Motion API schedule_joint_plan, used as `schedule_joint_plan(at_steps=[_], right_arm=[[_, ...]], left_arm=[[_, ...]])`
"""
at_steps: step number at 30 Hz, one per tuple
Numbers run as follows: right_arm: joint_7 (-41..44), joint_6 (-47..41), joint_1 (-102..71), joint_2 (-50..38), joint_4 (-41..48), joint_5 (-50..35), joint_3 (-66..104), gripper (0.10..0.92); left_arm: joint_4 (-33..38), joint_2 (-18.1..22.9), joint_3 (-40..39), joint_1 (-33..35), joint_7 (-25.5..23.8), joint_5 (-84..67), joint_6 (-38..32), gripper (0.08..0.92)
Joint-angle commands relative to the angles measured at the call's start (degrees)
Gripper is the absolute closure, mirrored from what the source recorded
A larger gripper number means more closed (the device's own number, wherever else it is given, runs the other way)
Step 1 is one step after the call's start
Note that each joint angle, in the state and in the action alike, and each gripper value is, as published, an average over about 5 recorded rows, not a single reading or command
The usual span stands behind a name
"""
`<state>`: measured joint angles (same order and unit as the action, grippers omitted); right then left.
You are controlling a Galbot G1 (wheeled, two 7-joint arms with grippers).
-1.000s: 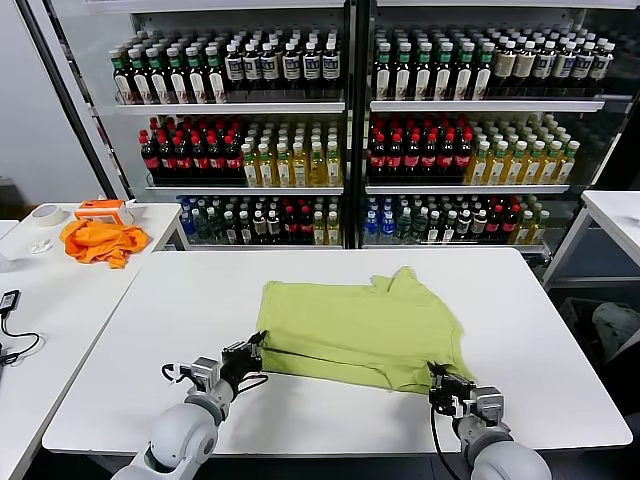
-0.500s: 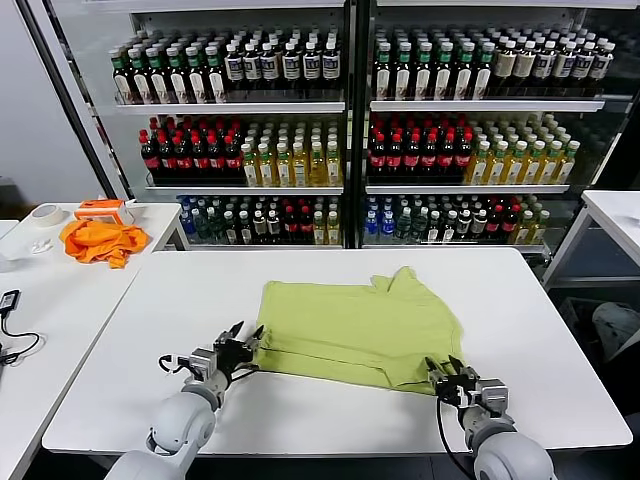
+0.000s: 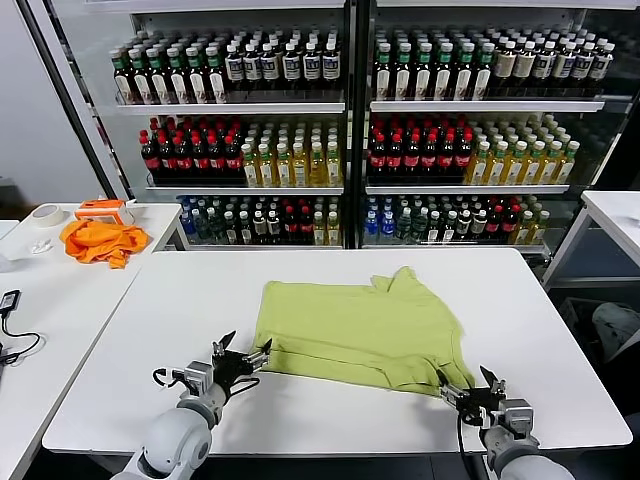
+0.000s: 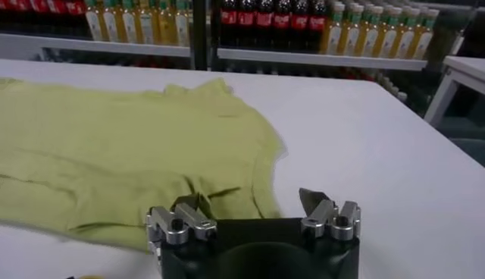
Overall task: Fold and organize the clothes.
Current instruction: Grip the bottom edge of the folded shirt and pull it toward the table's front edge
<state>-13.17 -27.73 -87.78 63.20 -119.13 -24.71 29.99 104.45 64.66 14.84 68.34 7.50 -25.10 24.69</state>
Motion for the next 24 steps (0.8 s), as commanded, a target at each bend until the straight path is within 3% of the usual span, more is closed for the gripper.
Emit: schedule_joint_plan(at_steps=[1,5,7,24], right_arm=[[0.2,1.8,-2.0,0.3,0.6,0.9,0.4,0.203],[-0.2,2.6,-1.9,1.2,1.6,-0.5,-1.0,0.238],[-0.1,2.7,-1.9,1.4,1.8,-0.5,-1.4,0.293],[1.6,2.2,-3.0,1.2,0.9,-2.7,-0.3,0.778]], left_arm=[[1.9,0.6,0.3,2.0,1.3,-0.5,3.8,0.177],[1.8,0.8,0.2,1.8,2.0,-0.2,4.8,0.185],[1.8,0.9,0.1,1.9,2.3,0.3,5.4,0.218],[1.7,1.6,-1.7,2.5,2.3,2.6,7.2,0.692]])
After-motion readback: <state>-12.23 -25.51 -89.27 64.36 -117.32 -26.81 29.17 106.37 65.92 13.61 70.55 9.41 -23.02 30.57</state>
